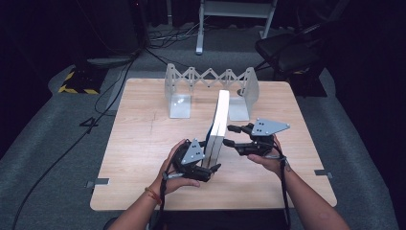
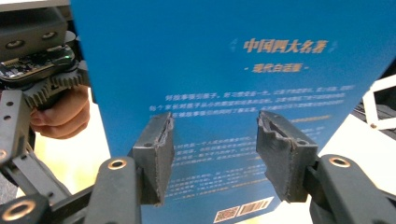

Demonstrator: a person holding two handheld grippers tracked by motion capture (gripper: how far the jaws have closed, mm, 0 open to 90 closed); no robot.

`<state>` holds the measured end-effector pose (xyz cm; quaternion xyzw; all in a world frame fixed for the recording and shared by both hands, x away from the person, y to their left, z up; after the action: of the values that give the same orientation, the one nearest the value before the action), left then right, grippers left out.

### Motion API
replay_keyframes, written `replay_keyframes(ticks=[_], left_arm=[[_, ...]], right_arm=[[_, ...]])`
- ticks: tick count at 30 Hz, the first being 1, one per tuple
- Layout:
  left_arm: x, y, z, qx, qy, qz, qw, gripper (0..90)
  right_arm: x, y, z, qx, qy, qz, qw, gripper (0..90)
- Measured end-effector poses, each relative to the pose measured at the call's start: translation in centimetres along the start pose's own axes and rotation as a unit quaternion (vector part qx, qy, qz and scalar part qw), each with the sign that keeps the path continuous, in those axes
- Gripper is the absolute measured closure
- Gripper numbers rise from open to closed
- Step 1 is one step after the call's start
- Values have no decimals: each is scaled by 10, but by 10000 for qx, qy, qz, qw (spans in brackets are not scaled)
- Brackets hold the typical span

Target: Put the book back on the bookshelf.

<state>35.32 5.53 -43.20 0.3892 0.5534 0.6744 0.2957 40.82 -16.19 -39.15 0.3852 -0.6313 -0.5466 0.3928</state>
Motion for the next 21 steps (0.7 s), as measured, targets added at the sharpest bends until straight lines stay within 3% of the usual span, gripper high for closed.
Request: replay_keyframes(ticks=[3, 6, 7, 9, 12, 13, 15, 21], left_arm=[[-5, 1, -1, 95, 320, -13, 9994, 150], [-7, -1, -2, 65, 652, -18, 9978, 159], [-7, -1, -2, 65, 652, -18, 9978, 158], [-8, -3, -3, 3, 943, -58, 9955, 177], [-9, -4, -3, 18, 1042, -90, 9945, 215], [-9, -4, -3, 18, 1191, -108, 9928, 215], [-8, -3, -2, 75, 1416, -177, 9897, 335], [-3, -5, 3, 241, 1322, -231, 9907, 438]], right_arm=[[-5, 0, 3, 34, -1, 27, 10000, 466], [-11, 1, 7, 86, 11, 85, 9999, 457], [-11, 1, 7, 86, 11, 85, 9999, 457], [-17, 0, 10, 101, -7, 141, 9998, 448], [-19, -1, 10, 80, -30, 144, 9999, 440], [-20, -1, 10, 60, -39, 139, 9999, 435], [-21, -2, 10, 39, -65, 142, 9999, 434], [-21, -3, 8, 53, -182, 169, 9997, 422]])
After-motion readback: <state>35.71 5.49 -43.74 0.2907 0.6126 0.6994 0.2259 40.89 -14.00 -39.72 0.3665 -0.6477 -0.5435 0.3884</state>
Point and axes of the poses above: each handheld gripper's, and its own axes: x roughly backward along the jaws, y roughly out of its top, z roughly to its left, the point moved 2 cm from there along -x, roughly forward along the jaws, and after that the axes turned 15 degrees about -z, right-handed, at the moved point
